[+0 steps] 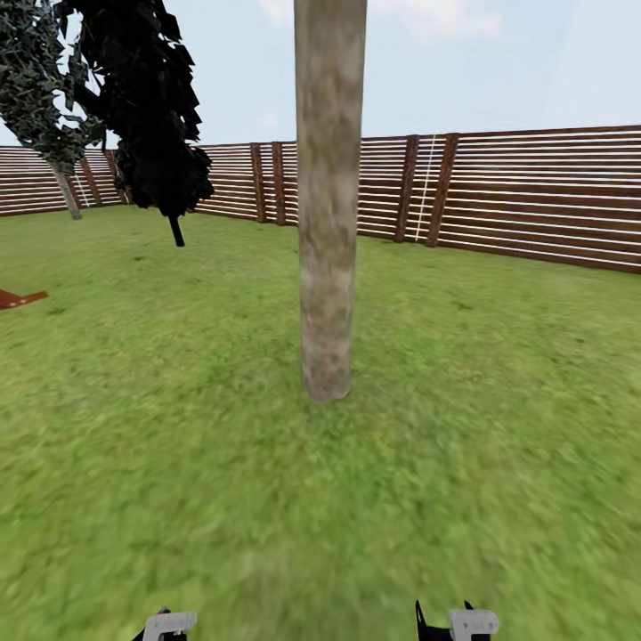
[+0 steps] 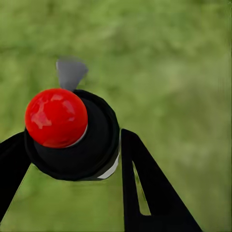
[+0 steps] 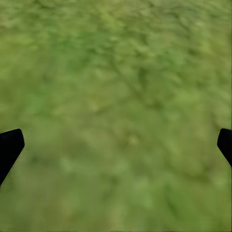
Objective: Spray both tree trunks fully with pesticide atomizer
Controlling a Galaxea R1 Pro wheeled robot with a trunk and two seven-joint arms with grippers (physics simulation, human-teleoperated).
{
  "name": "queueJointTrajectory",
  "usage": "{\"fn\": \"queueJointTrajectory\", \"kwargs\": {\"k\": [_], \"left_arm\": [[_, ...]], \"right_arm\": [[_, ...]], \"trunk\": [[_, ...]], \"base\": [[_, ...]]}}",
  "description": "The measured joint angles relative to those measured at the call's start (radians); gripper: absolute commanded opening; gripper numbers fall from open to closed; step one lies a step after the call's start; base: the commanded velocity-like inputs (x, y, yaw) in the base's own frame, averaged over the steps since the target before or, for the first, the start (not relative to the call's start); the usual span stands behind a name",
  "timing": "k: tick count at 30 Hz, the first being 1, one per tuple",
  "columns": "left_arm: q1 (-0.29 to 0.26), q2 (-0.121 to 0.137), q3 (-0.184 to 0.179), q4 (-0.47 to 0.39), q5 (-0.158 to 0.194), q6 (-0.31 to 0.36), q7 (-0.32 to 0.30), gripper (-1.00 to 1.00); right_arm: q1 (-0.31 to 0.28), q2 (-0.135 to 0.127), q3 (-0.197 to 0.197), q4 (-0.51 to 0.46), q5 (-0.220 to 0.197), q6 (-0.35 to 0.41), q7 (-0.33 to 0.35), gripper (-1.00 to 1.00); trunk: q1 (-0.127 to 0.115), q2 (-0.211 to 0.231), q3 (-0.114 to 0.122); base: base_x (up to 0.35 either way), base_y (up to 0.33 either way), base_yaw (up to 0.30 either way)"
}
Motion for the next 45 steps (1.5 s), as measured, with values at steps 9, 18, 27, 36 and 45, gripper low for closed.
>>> {"fn": "queueJointTrajectory", "kwargs": {"k": [9, 18, 27, 36, 45], "left_arm": [[0.0, 0.001, 0.001, 0.0, 0.0, 0.0, 0.0, -1.0], [0.0, -0.002, -0.01, -0.006, -0.009, 0.0, -0.003, -1.0], [-0.011, -0.002, -0.08, -0.081, -0.201, 0.004, -0.025, -1.0], [-0.194, 0.008, -0.088, -0.097, -0.56, 0.235, -0.597, -1.0], [-0.311, -0.003, -0.089, -0.097, -0.762, 0.399, -0.787, -1.0]], "right_arm": [[0.0, 0.0, 0.0, 0.0, 0.0, 0.0, 0.0, 1.0], [0.0, 0.0, -0.001, 0.0, -0.001, 0.0, 0.0, 1.0], [-0.001, 0.0, -0.001, -0.014, 0.0, -0.001, 0.001, 1.0], [-0.035, -0.006, 0.0, -0.257, 0.441, 0.107, 0.096, 1.0], [-0.123, -0.001, -0.002, -0.619, 0.572, 0.581, 0.593, 1.0]], "trunk": [[0.0, 0.0, 0.0], [0.0, 0.0, 0.0], [0.0, 0.0, 0.0], [0.0, 0.0, 0.0], [0.0, 0.0, 0.0]], "base": [[0.339, 0.0, 0.0], [0.118, 0.0, 0.0], [0.0, 0.0, 0.0], [0.0, 0.0, 0.0], [0.0, 0.0, 0.0]]}}
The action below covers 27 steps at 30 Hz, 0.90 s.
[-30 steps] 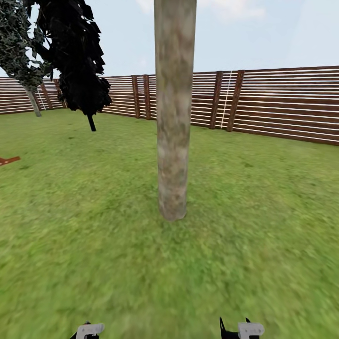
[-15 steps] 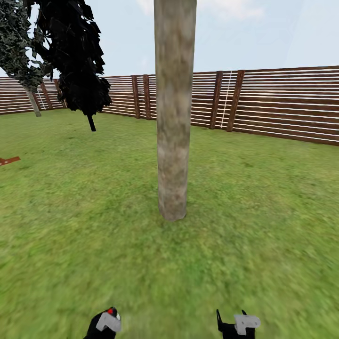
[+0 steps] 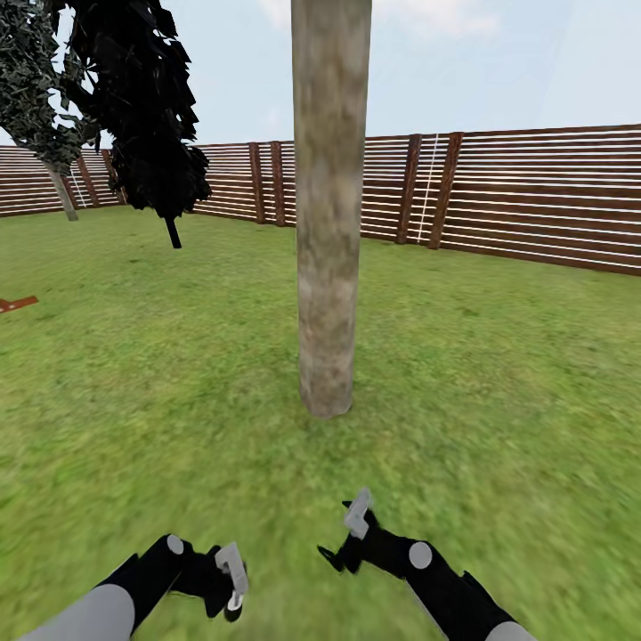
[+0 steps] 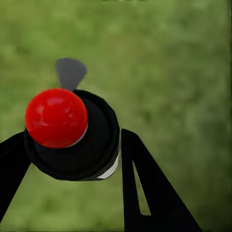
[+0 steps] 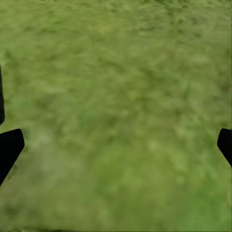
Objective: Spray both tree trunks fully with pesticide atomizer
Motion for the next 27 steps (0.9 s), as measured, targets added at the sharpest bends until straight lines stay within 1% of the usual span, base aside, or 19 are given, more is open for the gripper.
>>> {"fn": "queueJointTrajectory", "kwargs": {"k": [1, 2, 3, 4, 5, 7, 9, 11, 14, 15, 16, 22, 27], "left_arm": [[-0.007, -0.002, -0.001, 0.0, -0.015, 0.009, -0.019, -1.0], [-0.012, -0.003, -0.002, 0.0, -0.031, 0.023, -0.036, -1.0], [-0.013, -0.004, -0.002, -0.001, -0.04, 0.032, -0.044, -1.0], [-0.015, -0.004, -0.002, -0.001, -0.057, 0.041, -0.053, -1.0], [-0.016, -0.006, -0.002, -0.001, -0.066, 0.046, -0.058, -1.0], [-0.017, -0.009, -0.001, -0.002, -0.069, 0.048, -0.062, -1.0], [-0.019, -0.025, 0.0, -0.003, -0.085, 0.05, -0.065, -1.0], [-0.027, -0.043, 0.001, -0.003, -0.112, 0.051, -0.066, -1.0], [-0.031, -0.083, 0.002, -0.003, -0.123, 0.051, -0.066, -1.0], [-0.031, -0.1, 0.003, -0.011, -0.122, 0.051, -0.067, -1.0], [-0.031, -0.11, 0.002, -0.021, -0.123, 0.051, -0.068, -1.0], [-0.036, -0.144, 0.003, -0.045, -0.113, 0.038, -0.072, -1.0], [-0.037, -0.187, 0.004, -0.047, -0.108, 0.035, -0.072, -1.0]], "right_arm": [[-0.013, 0.0, 0.0, -0.003, 0.003, 0.01, 0.06, 1.0], [-0.021, 0.0, 0.0, -0.005, 0.005, 0.015, 0.115, -1.0], [-0.026, 0.0, 0.0, -0.005, 0.007, 0.018, 0.143, -1.0], [-0.037, 0.0, 0.0, -0.005, 0.023, 0.02, 0.174, -1.0], [-0.043, 0.0, 0.0, -0.005, 0.058, 0.021, 0.196, -1.0], [-0.045, 0.003, 0.001, -0.007, 0.108, 0.022, 0.237, -1.0], [-0.05, 0.006, 0.001, -0.008, 0.129, 0.022, 0.28, -1.0], [-0.062, 0.008, 0.001, -0.007, 0.135, 0.022, 0.294, -1.0], [-0.068, 0.011, 0.002, -0.007, 0.137, 0.023, 0.301, -1.0], [-0.069, 0.011, 0.002, -0.007, 0.137, 0.023, 0.301, -1.0], [-0.069, 0.011, 0.002, -0.006, 0.137, 0.023, 0.301, -1.0], [-0.069, 0.01, 0.002, -0.004, 0.137, 0.022, 0.302, -1.0], [-0.069, 0.01, 0.003, -0.004, 0.137, 0.022, 0.302, -1.0]], "trunk": [[0.0, 0.0, 0.0], [0.0, 0.0, 0.0], [0.0, 0.0, 0.0], [0.0, 0.0, 0.0], [0.0, 0.0, 0.0], [0.0, 0.0, 0.0], [0.0, 0.0, 0.0], [0.0, 0.0, 0.0], [0.0, 0.0, 0.0], [0.0, 0.0, 0.0], [0.0, 0.0, 0.0], [0.0, 0.0, 0.0], [0.0, 0.0, 0.0]], "base": [[0.0, 0.0, 0.0], [0.0, 0.0, 0.0], [0.0, 0.0, 0.0], [0.0, 0.0, 0.0], [0.0, 0.0, 0.0], [0.0, 0.0, 0.0], [0.0, 0.0, 0.0], [0.0, 0.0, 0.0], [0.0, 0.0, 0.0], [0.0, 0.0, 0.0], [0.0, 0.0, 0.0], [0.0, 0.0, 0.0], [0.0, 0.0, 0.0]]}}
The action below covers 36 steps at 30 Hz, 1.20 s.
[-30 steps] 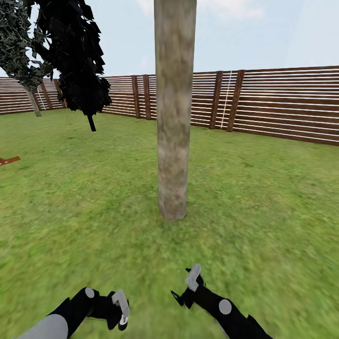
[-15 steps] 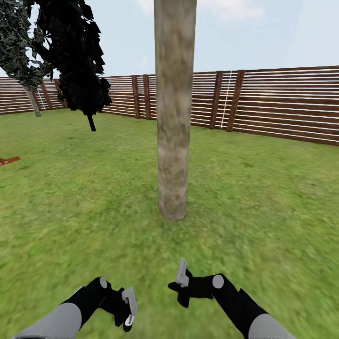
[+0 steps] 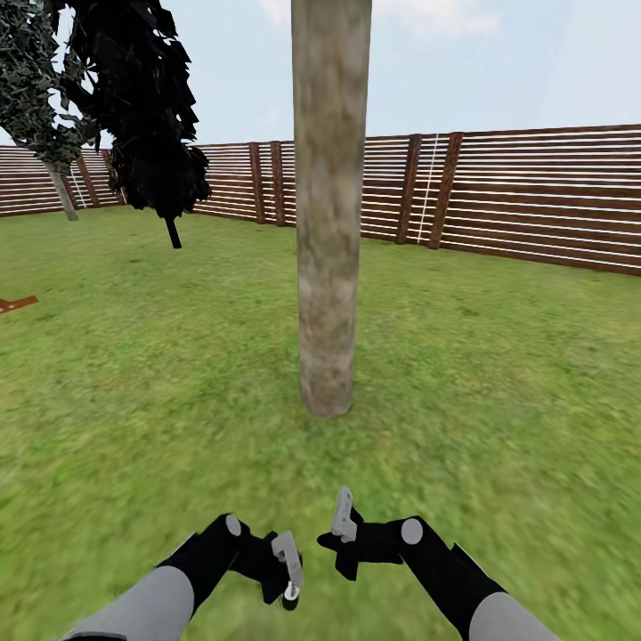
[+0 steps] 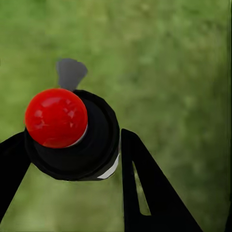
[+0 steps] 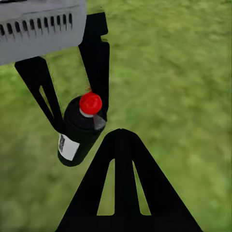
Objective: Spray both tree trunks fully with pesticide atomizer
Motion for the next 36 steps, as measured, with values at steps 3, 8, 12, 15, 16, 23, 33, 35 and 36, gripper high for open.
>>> {"fn": "queueJointTrajectory", "kwargs": {"k": [3, 8, 12, 15, 16, 23, 33, 35, 36], "left_arm": [[-0.006, -0.013, 0.0, 0.0, 0.0, -0.01, 0.0, -1.0], [-0.017, -0.015, 0.001, 0.0, 0.055, -0.036, -0.053, -1.0], [-0.02, -0.015, 0.002, 0.0, 0.075, -0.043, -0.063, -1.0], [-0.018, -0.016, 0.007, -0.027, 0.077, -0.049, -0.064, -1.0], [-0.018, -0.016, 0.007, -0.033, 0.078, -0.057, -0.064, -1.0], [-0.017, -0.016, 0.009, -0.04, 0.078, -0.068, -0.065, -1.0], [-0.011, -0.012, 0.004, -0.037, 0.077, -0.072, -0.072, -1.0], [-0.011, -0.013, 0.004, -0.037, 0.077, -0.072, -0.072, -1.0], [-0.011, -0.014, 0.004, -0.037, 0.077, -0.072, -0.072, -1.0]], "right_arm": [[-0.001, 0.0, 0.0, 0.0, 0.0, -0.001, 0.0, -1.0], [0.0, 0.0, 0.0, 0.0, 0.0, -0.001, 0.0, -1.0], [-0.001, 0.0, 0.0, 0.001, 0.0, -0.001, 0.0, -1.0], [0.0, 0.0, 0.0, 0.002, 0.0, -0.001, 0.0, -1.0], [0.0, 0.0, 0.0, 0.002, 0.0, -0.001, 0.0, -1.0], [-0.001, 0.0, 0.0, 0.002, 0.0, -0.001, 0.0, -1.0], [-0.001, 0.0, 0.0, 0.002, 0.0, -0.001, 0.0, -1.0], [0.0, 0.0, 0.0, 0.002, 0.0, -0.001, 0.0, -1.0], [-0.001, 0.0, 0.0, 0.002, 0.0, -0.001, 0.0, -1.0]], "trunk": [[0.0, 0.0, 0.0], [0.0, 0.0, 0.0], [0.0, 0.0, 0.0], [0.0, 0.0, 0.0], [0.0, 0.0, 0.0], [0.0, 0.0, 0.0], [0.0, 0.0, 0.0], [0.0, 0.0, 0.0], [0.0, 0.0, 0.0]], "base": [[0.0, 0.0, 0.0], [0.0, 0.0, 0.0], [0.0, 0.0, 0.0], [0.0, 0.0, 0.0], [0.0, 0.0, 0.0], [0.0, 0.0, 0.0], [0.0, 0.0, 0.0], [0.0, 0.0, 0.0], [0.0, 0.0, 0.0]]}}
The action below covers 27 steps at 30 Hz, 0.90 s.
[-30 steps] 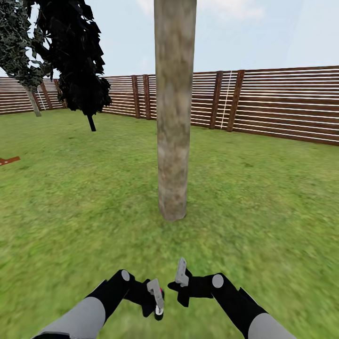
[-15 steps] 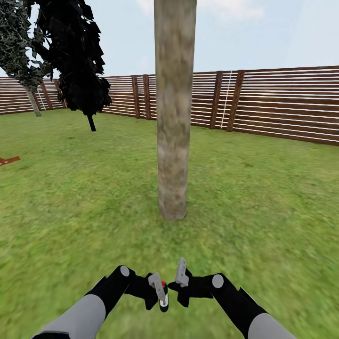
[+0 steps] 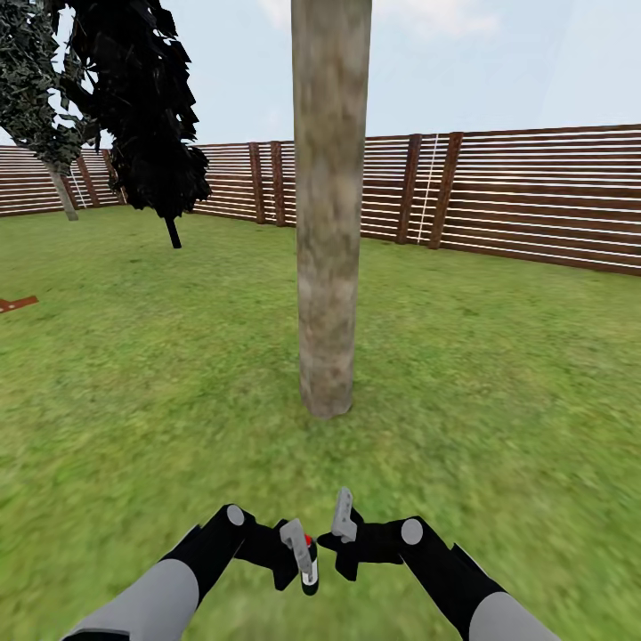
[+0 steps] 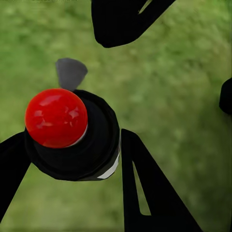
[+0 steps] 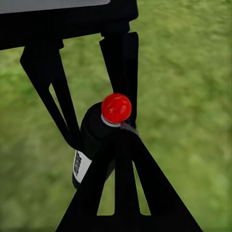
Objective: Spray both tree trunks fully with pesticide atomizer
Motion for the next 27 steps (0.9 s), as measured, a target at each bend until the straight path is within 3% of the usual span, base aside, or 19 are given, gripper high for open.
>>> {"fn": "queueJointTrajectory", "kwargs": {"k": [22, 27], "left_arm": [[-0.004, -0.008, 0.0, 0.009, 0.002, -0.047, -0.029, -1.0], [-0.004, 0.001, -0.003, 0.011, -0.002, -0.047, -0.027, -1.0]], "right_arm": [[0.0, 0.0, 0.001, 0.001, 0.002, 0.0, 0.0, -1.0], [0.0, 0.0, 0.002, 0.002, 0.002, 0.0, 0.0, -1.0]], "trunk": [[0.0, 0.0, 0.0], [0.0, 0.0, 0.0]], "base": [[0.0, 0.0, 0.0], [0.0, 0.0, 0.0]]}}
